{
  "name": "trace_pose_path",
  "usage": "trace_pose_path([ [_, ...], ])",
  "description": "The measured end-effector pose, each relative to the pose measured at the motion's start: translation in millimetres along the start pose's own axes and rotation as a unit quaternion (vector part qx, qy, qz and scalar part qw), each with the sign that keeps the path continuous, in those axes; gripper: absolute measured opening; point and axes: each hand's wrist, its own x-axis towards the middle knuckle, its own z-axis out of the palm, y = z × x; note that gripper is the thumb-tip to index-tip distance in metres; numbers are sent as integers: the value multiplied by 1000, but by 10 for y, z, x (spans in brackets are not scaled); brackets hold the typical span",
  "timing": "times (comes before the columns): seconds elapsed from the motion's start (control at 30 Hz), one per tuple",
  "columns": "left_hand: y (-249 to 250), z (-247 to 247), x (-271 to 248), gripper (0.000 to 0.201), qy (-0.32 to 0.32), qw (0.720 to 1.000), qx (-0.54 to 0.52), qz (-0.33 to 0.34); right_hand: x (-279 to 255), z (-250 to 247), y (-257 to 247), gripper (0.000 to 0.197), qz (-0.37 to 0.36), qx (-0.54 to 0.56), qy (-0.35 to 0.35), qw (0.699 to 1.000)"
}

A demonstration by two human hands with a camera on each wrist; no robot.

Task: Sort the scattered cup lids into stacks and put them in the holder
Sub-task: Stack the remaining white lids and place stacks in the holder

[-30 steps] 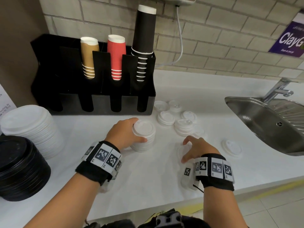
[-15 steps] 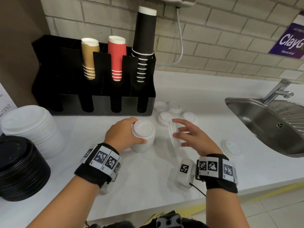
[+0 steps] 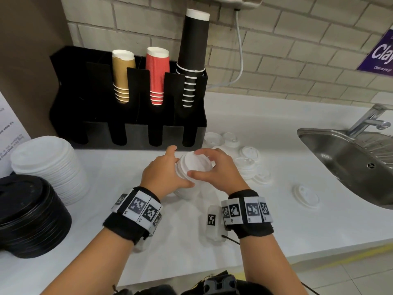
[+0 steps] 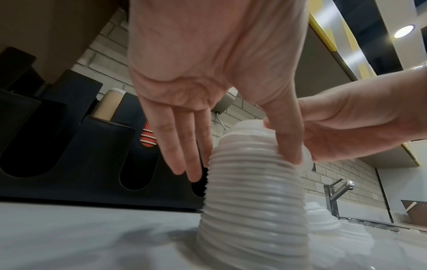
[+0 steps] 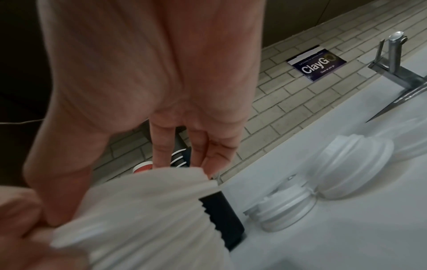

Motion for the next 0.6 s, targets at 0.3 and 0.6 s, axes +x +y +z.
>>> trace_pose_path([
  [0.3,-13,-8,-15,70,-4,999,25,20,79,-188,-119,44,-4,214,14,977],
  [0.6,9,-77,73,50,-48,989,122,62,656,25,-1421,33,-135,114,-219,960],
])
